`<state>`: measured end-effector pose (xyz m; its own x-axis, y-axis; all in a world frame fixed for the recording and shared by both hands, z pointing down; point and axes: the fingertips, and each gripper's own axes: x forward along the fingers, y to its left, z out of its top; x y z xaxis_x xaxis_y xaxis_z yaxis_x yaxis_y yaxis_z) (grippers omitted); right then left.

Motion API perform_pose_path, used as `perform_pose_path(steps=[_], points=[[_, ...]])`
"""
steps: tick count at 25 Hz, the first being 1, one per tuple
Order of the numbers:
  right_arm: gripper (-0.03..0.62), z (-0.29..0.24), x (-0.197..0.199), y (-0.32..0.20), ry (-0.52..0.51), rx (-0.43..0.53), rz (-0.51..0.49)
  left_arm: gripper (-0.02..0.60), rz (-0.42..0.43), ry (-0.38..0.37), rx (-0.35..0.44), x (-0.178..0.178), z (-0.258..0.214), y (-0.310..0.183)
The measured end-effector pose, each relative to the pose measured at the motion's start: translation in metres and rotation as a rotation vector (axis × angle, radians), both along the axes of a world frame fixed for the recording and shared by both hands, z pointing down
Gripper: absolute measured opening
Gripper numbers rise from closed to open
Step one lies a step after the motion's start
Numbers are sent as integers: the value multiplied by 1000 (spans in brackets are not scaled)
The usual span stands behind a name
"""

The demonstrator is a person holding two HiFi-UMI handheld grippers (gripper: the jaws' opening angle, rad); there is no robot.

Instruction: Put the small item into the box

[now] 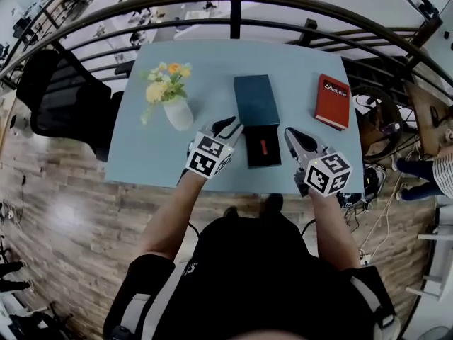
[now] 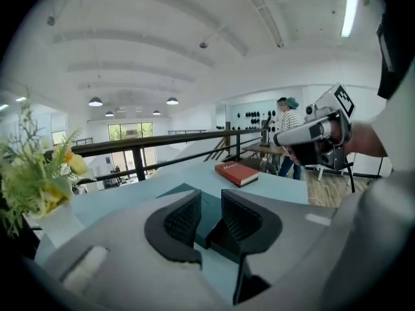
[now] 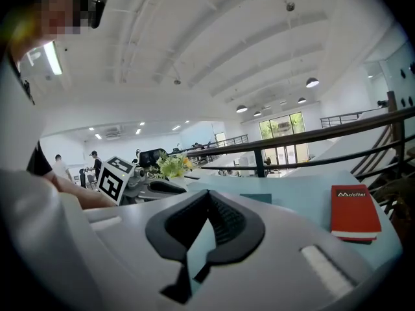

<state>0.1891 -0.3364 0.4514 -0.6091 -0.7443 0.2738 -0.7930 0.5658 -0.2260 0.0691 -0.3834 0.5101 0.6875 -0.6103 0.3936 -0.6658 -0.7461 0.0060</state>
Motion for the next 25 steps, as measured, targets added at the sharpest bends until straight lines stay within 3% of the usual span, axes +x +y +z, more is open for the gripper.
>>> perform_pose_path(steps=[8,12,16,19,20,22,25], points=[[2,-24,10,13,2,4,7,107,-54,103,15,-3,-50,10],[2,-41,27,8,30,69,9,106,-53,173,4,12,-69,15],[1,-52,47,11,11,122,8,76,-83,130,45,20,-72,11],[0,-53,62,18,-54,122,14,146,-92,102,81,28,-74,11],[0,-54,67,21,-81,120,19,177,-91,102,81,31,-75,11],[0,-54,75,25,-103,123,20,183,-107,115,56,35,-73,10],[0,-46,84,24,-81,124,20,145,-171,139,29,33,-71,6]])
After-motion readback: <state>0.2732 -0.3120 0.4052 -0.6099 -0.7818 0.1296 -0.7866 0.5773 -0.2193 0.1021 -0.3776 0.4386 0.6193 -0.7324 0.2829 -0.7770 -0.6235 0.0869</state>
